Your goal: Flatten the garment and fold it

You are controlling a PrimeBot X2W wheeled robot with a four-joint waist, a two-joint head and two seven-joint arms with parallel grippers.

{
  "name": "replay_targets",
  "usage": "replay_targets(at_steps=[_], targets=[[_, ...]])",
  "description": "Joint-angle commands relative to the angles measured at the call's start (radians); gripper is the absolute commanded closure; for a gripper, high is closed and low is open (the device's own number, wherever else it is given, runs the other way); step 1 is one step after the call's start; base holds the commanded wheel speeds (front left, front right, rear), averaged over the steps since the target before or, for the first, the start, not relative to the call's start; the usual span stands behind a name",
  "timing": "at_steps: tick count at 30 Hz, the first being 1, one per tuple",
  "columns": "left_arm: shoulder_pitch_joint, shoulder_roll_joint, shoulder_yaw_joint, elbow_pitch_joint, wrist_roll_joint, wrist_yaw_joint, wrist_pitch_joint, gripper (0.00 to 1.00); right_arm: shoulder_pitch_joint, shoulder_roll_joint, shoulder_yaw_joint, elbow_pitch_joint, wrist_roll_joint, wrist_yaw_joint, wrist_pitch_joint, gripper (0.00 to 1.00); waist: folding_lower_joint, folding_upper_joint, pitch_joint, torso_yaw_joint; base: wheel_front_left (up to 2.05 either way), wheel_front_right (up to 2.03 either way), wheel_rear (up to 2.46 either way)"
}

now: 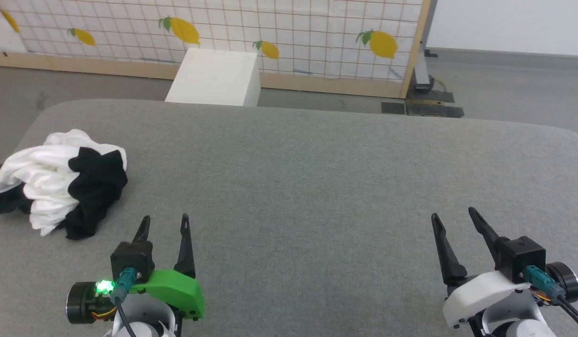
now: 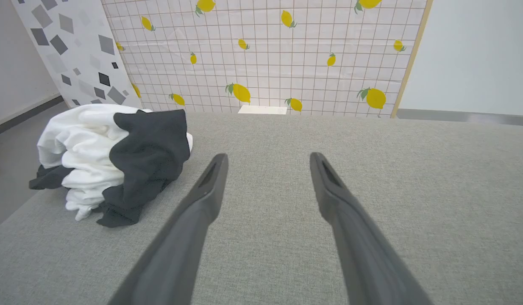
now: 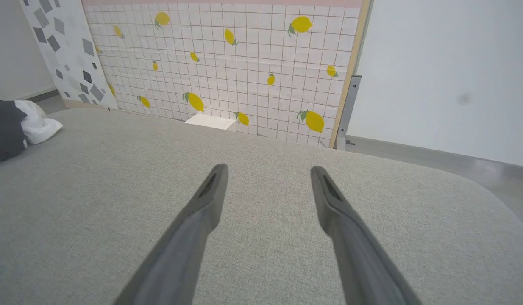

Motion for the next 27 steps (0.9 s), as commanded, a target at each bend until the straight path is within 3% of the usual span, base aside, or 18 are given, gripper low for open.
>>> replay_targets(at_steps=[1, 27], targets=[[-0.017, 0.007, -0.003, 0.007, -0.010, 0.010, -0.011, 0.00, -0.016, 0.001, 0.001, 0.004, 0.007, 0.000, -0.011, 0.00, 0.0000, 0.0026, 0.000, 0.021, 0.00, 0.00, 0.00], [-0.024, 0.018, -0.014, 0.048, -0.052, 0.062, -0.064, 0.00, -0.031, 0.001, 0.011, 0.027, 0.025, -0.001, -0.042, 0.00, 0.0000, 0.0048, -0.002, 0.176, 0.00, 0.00, 0.00]])
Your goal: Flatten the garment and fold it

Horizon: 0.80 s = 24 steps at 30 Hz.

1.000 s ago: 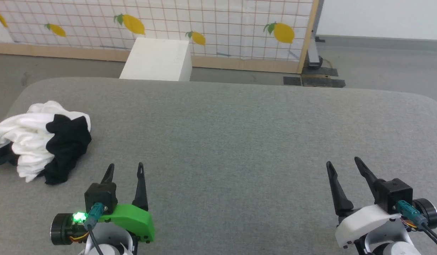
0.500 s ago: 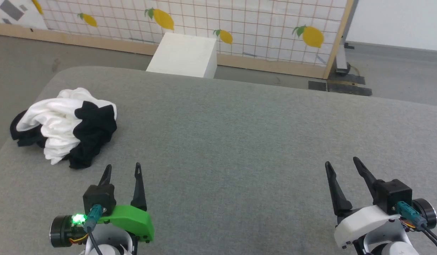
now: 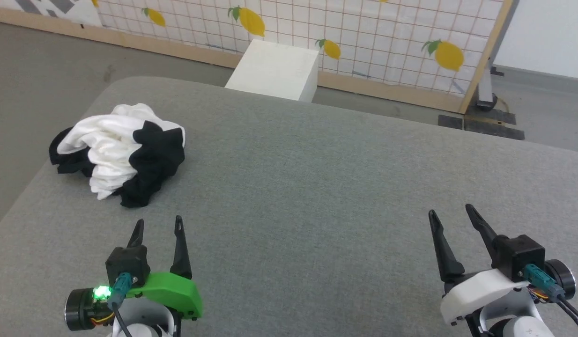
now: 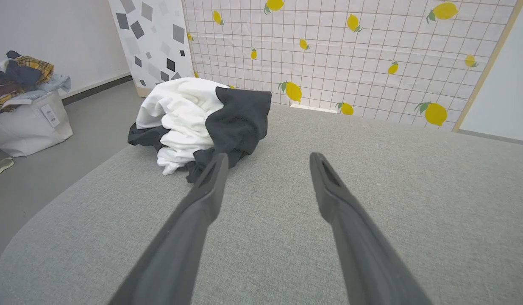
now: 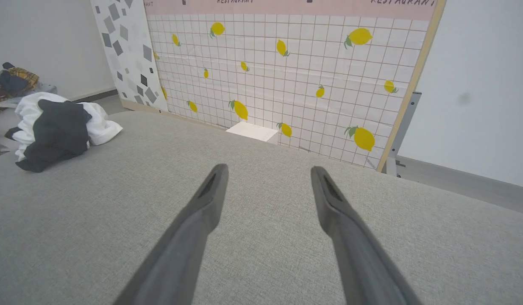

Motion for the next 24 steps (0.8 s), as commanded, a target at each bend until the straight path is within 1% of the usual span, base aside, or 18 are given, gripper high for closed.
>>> replay_targets(at_steps=[1, 24], targets=[[-0.019, 0.008, -0.001, 0.007, -0.009, 0.008, -0.012, 0.00, -0.016, 0.001, 0.002, 0.005, 0.008, -0.001, -0.010, 0.00, 0.0000, 0.0048, 0.001, 0.015, 0.00, 0.00, 0.00], [-0.029, 0.018, -0.010, 0.049, -0.048, 0.051, -0.059, 0.00, -0.027, 0.002, 0.009, 0.027, 0.027, -0.001, -0.042, 0.00, 0.0000, 0.0067, -0.003, 0.139, 0.00, 0.00, 0.00]])
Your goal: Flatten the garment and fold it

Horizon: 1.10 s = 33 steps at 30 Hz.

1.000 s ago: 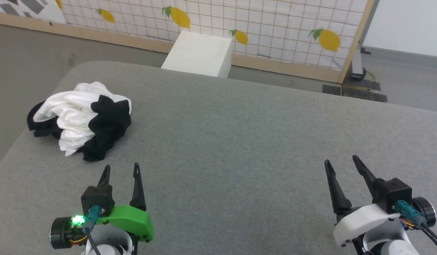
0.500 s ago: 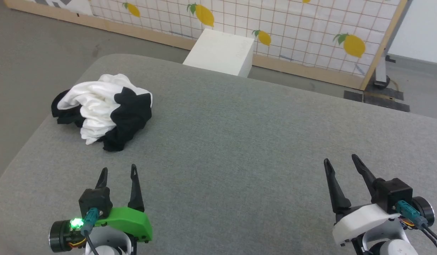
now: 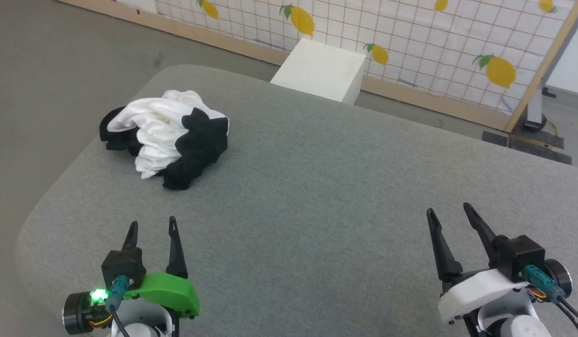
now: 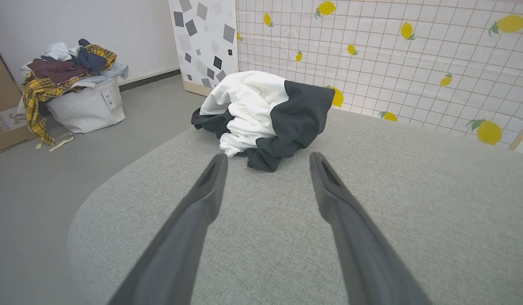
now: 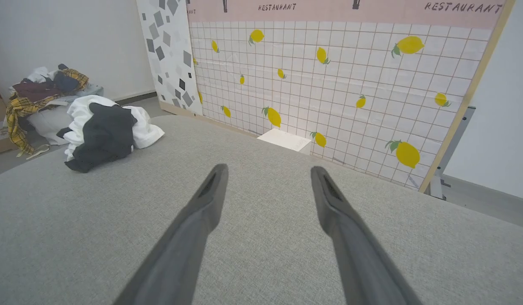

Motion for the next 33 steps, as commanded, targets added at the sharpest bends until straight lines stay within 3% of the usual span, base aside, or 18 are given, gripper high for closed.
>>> replay_targets(at_steps=[1, 33], targets=[[-0.017, 0.007, -0.003, 0.006, -0.019, 0.012, -0.011, 0.00, -0.019, 0.002, 0.002, 0.006, 0.008, -0.001, -0.012, 0.00, 0.0000, 0.0068, 0.000, 0.016, 0.00, 0.00, 0.00], [-0.028, 0.020, -0.020, 0.060, -0.078, 0.079, -0.077, 0.00, -0.033, 0.002, 0.005, 0.031, 0.033, -0.001, -0.053, 0.00, 0.0000, 0.0095, 0.004, 0.175, 0.00, 0.00, 0.00]])
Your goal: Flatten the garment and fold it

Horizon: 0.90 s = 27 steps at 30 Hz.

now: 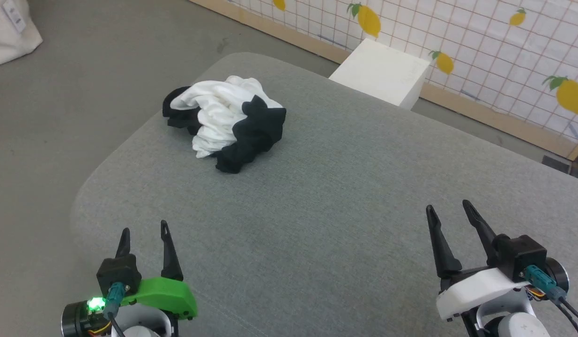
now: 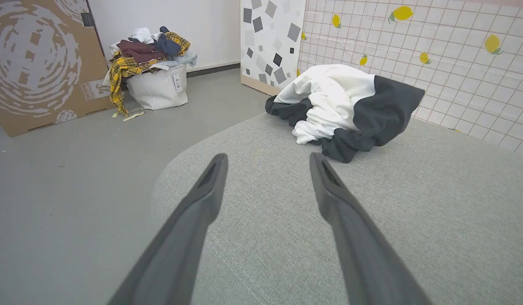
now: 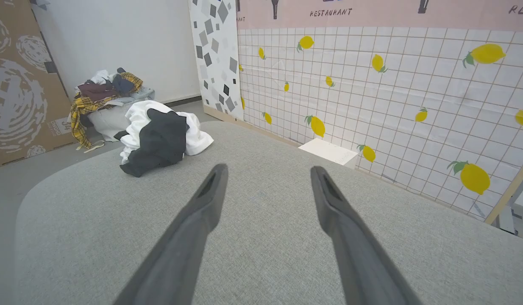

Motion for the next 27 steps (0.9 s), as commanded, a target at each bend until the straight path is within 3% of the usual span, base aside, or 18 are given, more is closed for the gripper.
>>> replay_targets(at_steps=[1, 11, 15, 19, 27], targets=[[-0.022, 0.008, -0.002, 0.006, -0.017, 0.010, -0.010, 0.00, -0.018, 0.002, 0.000, 0.003, 0.008, -0.001, -0.011, 0.00, 0.0000, 0.0096, 0.002, 0.014, 0.00, 0.00, 0.00], [-0.027, 0.012, -0.007, 0.019, -0.035, 0.031, -0.031, 0.00, -0.026, 0.002, 0.003, 0.010, 0.012, -0.001, -0.021, 0.00, 0.0000, 0.0104, 0.010, 0.064, 0.00, 0.00, 0.00], [-0.041, 0.020, 0.000, 0.015, -0.042, 0.028, -0.033, 0.00, -0.038, 0.002, 0.012, 0.007, 0.009, -0.002, -0.017, 0.00, 0.0000, 0.0105, 0.031, 0.050, 0.00, 0.00, 0.00], [-0.103, 0.034, 0.009, 0.016, -0.061, 0.004, -0.031, 0.00, -0.059, 0.002, 0.017, -0.015, -0.012, -0.002, 0.002, 0.00, 0.0000, 0.0105, 0.094, 0.010, 0.00, 0.00, 0.00], [-0.467, 0.089, 0.066, 0.108, -0.193, -0.094, 0.106, 0.00, -0.174, 0.002, 0.013, -0.116, -0.109, -0.002, 0.064, 0.00, 0.0000, 0.0105, 0.391, -0.146, 0.00, 0.00, 0.00]])
